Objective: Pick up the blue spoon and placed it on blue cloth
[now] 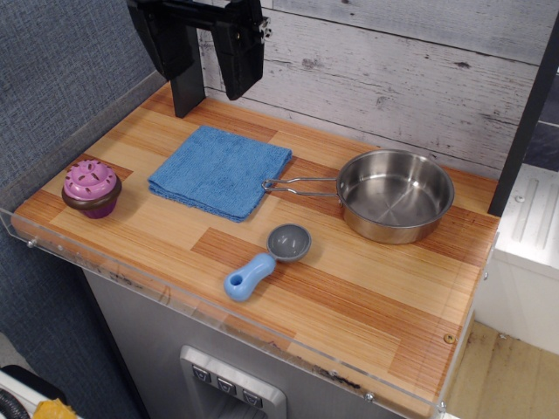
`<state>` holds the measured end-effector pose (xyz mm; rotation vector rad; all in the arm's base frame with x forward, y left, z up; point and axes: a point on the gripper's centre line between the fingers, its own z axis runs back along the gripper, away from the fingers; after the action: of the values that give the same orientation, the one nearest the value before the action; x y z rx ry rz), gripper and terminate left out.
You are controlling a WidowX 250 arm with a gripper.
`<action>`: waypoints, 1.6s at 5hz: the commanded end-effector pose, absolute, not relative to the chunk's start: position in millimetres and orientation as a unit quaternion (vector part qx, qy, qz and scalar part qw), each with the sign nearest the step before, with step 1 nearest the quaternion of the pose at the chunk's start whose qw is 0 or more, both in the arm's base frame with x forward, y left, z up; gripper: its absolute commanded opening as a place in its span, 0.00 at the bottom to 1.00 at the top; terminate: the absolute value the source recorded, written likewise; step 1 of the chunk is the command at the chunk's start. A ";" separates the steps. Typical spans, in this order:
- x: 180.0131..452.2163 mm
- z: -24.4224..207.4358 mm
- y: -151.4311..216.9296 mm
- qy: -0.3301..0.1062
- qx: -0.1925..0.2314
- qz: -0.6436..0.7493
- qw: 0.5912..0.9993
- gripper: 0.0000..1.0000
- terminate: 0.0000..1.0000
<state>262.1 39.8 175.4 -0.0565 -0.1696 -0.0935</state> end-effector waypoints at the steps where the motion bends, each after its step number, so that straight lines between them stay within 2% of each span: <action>1: 262.1 175.4 39.8 -0.085 -0.028 -0.047 0.995 1.00 0.00; 2: 262.7 162.6 31.8 -0.100 -0.033 -0.046 0.993 1.00 0.00; 5: 248.0 89.4 15.8 -0.053 -0.018 -0.087 0.995 1.00 0.00; 7: 234.1 54.0 18.0 -0.020 -0.001 -0.090 0.996 1.00 0.00; 8: 234.3 37.4 11.5 -0.024 -0.012 -0.082 0.996 1.00 0.00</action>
<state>232.5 10.1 30.7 -0.0296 -0.0249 -0.1521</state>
